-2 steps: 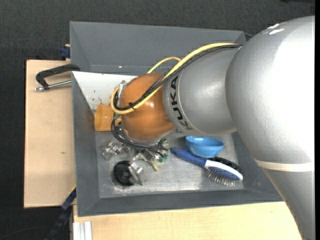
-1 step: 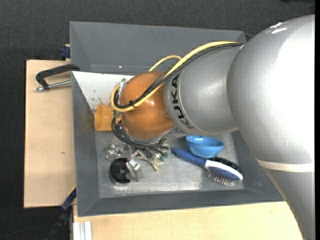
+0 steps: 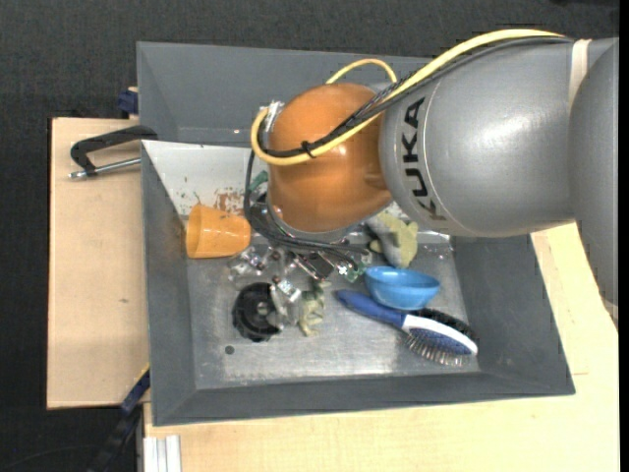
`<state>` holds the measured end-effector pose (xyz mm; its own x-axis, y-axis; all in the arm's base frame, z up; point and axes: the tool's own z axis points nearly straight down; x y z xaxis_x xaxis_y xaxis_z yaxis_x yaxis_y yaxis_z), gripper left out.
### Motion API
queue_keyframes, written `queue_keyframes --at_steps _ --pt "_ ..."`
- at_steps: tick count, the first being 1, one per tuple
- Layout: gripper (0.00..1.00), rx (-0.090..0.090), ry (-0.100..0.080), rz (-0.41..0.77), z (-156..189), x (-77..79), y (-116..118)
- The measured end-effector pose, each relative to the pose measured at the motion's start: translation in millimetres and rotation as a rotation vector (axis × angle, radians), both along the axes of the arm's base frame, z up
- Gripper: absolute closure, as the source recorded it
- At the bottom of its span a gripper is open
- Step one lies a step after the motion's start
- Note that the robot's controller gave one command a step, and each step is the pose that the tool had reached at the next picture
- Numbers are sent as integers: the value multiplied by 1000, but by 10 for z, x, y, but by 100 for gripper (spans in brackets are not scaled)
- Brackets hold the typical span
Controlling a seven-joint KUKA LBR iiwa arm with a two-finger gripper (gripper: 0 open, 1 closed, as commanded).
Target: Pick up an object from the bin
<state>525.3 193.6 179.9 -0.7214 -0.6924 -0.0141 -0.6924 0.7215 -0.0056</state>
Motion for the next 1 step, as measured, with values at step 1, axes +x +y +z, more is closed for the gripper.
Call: queue_keyframes --at_steps 1 --pt "100 1 1 -6 535 55 63"
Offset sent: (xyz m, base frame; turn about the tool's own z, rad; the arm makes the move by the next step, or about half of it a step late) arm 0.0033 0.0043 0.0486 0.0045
